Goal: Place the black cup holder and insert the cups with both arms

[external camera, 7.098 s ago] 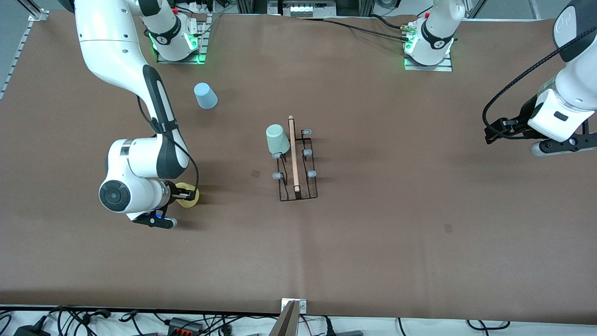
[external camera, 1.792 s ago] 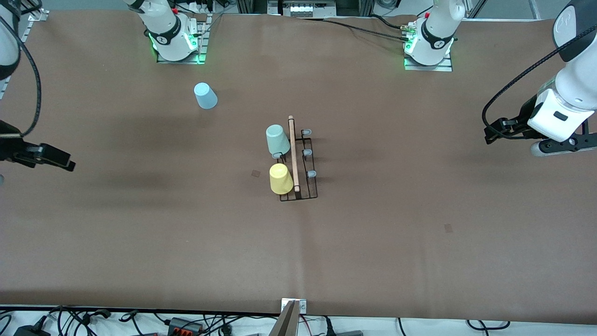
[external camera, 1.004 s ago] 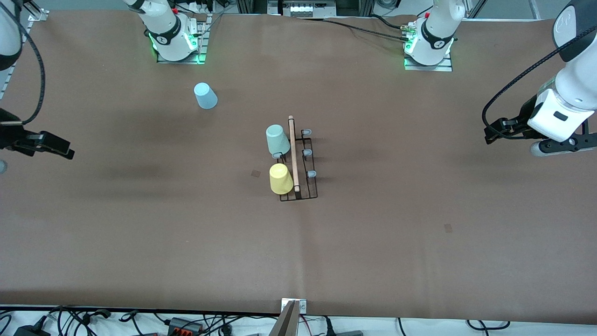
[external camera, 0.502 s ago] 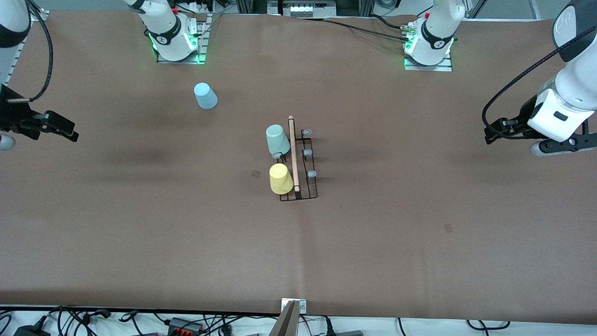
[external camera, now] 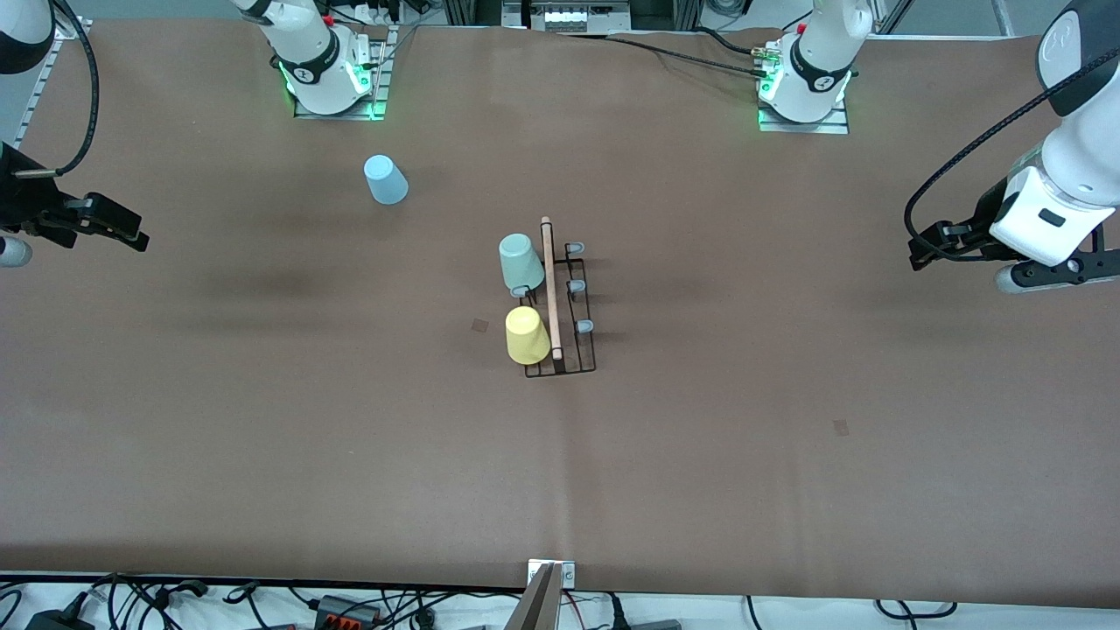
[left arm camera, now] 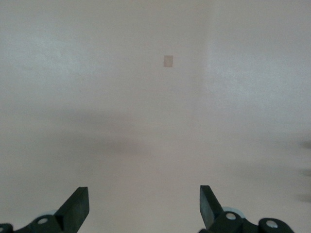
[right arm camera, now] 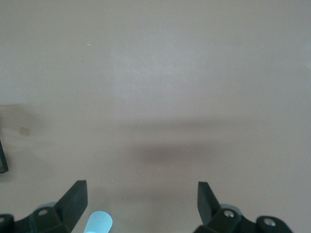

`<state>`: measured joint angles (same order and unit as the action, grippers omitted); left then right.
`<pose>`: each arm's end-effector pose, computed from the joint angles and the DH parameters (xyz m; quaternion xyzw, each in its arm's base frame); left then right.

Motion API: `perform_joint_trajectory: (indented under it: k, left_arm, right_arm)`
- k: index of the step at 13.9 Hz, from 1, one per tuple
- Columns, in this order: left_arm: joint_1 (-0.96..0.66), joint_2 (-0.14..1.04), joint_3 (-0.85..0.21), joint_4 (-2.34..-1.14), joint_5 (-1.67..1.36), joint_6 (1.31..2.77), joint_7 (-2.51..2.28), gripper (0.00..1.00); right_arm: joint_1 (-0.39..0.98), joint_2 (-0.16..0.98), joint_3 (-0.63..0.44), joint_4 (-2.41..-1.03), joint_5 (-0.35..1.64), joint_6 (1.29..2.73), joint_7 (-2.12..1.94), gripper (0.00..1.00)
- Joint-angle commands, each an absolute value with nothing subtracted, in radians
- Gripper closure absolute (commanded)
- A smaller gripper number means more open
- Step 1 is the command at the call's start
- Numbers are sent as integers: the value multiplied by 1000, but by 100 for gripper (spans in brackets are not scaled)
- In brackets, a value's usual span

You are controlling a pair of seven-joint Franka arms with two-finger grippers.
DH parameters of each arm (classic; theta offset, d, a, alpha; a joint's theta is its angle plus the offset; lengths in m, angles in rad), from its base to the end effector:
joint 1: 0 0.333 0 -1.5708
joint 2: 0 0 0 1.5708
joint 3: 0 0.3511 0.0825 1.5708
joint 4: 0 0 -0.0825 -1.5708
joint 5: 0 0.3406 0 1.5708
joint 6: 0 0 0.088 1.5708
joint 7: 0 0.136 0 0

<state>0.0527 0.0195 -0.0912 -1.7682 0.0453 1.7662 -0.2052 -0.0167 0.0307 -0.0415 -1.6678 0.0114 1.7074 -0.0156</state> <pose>0.5246 -0.0145 0.5520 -0.9966 -0.0786 0.0080 0.0224 0.5300 -0.0291 0.5847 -0.9997 0.0220 -0.0046 0.0048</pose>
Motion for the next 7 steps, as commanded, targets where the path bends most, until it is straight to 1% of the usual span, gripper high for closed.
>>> perform_joint_trajectory:
  k: [1,5,7]
  left_arm:
    - [55,26,-92,-1746,61,1749,-187,0]
    - [55,26,-92,-1746,61,1749,-189,0]
    - [55,26,-92,-1746,61,1749,-187,0]
  right_arm:
    - [-9,6,-49,-1690,-3,1703,-32,0]
    - [-26,8,-41,-1690,-3,1709,-26,0]
    - [-52,6,-8,-1690,-3,1709,-29,0]
